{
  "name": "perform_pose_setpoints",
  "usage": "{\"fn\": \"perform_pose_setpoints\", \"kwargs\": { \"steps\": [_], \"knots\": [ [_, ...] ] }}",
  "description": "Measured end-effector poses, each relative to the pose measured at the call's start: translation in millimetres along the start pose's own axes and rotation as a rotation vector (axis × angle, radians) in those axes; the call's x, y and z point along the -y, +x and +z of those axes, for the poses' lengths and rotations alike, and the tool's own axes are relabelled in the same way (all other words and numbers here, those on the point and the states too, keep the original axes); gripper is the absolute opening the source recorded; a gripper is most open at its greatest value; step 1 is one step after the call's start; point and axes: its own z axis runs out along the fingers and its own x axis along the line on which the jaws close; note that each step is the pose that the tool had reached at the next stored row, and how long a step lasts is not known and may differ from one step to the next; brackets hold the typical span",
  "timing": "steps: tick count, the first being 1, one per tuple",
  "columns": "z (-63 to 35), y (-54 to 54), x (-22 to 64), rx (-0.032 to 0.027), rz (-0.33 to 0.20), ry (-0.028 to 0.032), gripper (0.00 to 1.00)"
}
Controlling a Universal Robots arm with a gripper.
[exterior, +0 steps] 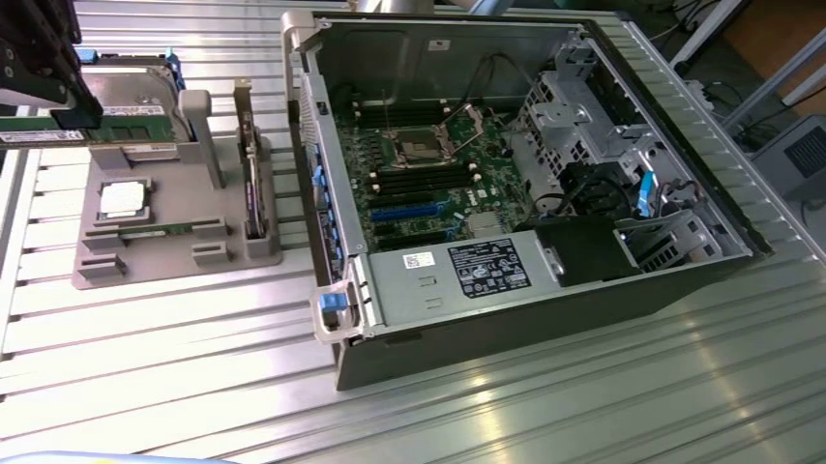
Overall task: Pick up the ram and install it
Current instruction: 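Pick up the ram and move it above insertion slot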
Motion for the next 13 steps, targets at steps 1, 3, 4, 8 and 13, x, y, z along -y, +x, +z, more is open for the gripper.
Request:
{"fn": "perform_pose_setpoints", "kwargs": {
  "steps": [1, 3, 4, 8, 13],
  "knots": [
    [-2.0, 0.0, 0.1, 0.0001, 0.000, 0.0001, 0.12],
    [-2.8, 0.0, 0.1, 0.0002, 0.000, 0.0001, 0.12],
    [-2.9, 0.0, 0.1, 0.0000, 0.000, 0.0000, 0.12],
    [-2.9, -0.1, 1.7, -0.0001, 0.000, -0.0001, 0.12],
    [-2.6, -0.5, 10.1, -0.0005, 0.000, 0.0000, 0.12]
  ]
}}
